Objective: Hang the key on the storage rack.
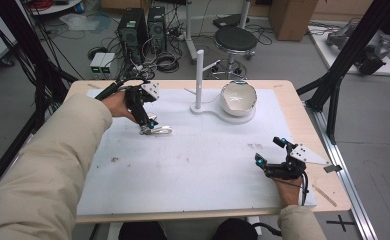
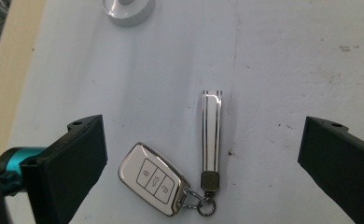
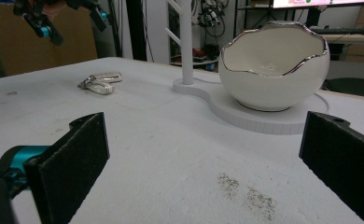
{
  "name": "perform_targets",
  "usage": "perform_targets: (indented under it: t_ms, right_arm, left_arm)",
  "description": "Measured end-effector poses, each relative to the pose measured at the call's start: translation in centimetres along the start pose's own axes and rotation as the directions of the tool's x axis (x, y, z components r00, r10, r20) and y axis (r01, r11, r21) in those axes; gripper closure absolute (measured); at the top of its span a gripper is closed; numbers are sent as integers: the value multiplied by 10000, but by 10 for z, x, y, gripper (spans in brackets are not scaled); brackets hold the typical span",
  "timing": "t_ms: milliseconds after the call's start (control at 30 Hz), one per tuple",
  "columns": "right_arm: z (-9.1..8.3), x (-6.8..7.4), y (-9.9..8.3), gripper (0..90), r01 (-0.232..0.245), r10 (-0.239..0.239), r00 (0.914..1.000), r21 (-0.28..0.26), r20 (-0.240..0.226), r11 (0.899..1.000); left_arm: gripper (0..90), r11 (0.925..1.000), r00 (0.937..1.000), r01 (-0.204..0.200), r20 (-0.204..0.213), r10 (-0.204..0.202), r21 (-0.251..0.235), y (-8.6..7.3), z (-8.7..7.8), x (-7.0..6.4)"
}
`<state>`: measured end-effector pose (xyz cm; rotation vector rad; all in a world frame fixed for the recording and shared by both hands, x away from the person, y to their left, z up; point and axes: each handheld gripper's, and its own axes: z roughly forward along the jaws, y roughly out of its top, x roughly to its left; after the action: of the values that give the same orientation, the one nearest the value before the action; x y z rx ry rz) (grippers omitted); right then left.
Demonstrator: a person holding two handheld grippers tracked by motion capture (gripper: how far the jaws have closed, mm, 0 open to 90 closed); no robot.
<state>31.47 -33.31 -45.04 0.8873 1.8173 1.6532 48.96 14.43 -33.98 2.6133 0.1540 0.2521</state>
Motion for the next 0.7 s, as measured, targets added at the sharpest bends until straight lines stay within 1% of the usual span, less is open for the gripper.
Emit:
perform_targets:
  t_ms: [33, 133, 167, 233, 267, 300, 400, 433, 567, 600, 633, 700]
  right_arm:
    - [0, -1, 0, 6, 90, -89, 10000, -56, 35, 9999]
    - [0, 0, 0, 6, -3, 3, 10000, -13, -7, 10000]
    - [0, 0, 0, 6, 5, -5, 10000, -5, -9, 10000]
    - [0, 0, 0, 6, -11, 11, 10000, 18, -19, 10000]
    - [0, 0, 0, 6, 3, -3, 10000, -2, -7, 10000]
    - [0, 0, 0, 6, 7, -7, 10000, -4, -3, 10000]
    - [0, 0, 0, 6, 15, -15, 10000, -5, -4, 10000]
    - [0, 0, 0, 6, -31, 31, 10000, 21, -24, 10000]
    - [0, 0, 0, 6, 25, -25, 10000, 2, -2, 10000]
    - [0, 0, 0, 6, -24, 24, 10000, -7, -14, 10000]
    - [0, 0, 0, 6, 0, 0, 10000, 1, -1, 10000]
    - [0, -1, 0, 6, 17, -17, 10000, -46, 2, 10000]
  left_arm:
    - [17, 9999, 10000, -33, 78, 32, 119, 0, 4, 0]
    - [17, 9981, 9994, -192, 285, 176, 583, -1, 18, -1]
    - [17, 9966, 9990, -322, 320, 298, 755, -1, 21, -1]
    - [17, 9943, 9981, -487, 423, 449, 949, -3, 30, -4]
    - [17, 9912, 9970, -652, 491, 599, 1155, -4, 34, -4]
    - [17, 9894, 9966, -645, 588, 572, 1303, -5, 37, -4]
    - [17, 9881, 9963, -507, 760, 399, 1451, -9, 44, -5]
    - [17, 9876, 9960, -550, 772, 440, 1469, -11, 46, -5]
    - [18, 9854, 9956, -490, 866, 352, 1630, -14, 53, -6]
    - [19, 9841, 9959, -412, 865, 265, 1729, -14, 55, -7]
    - [21, 9821, 9957, -416, 895, 254, 1837, -15, 56, -7]
    - [21, 9790, 9951, -230, 988, 30, 2025, -16, 58, -6]
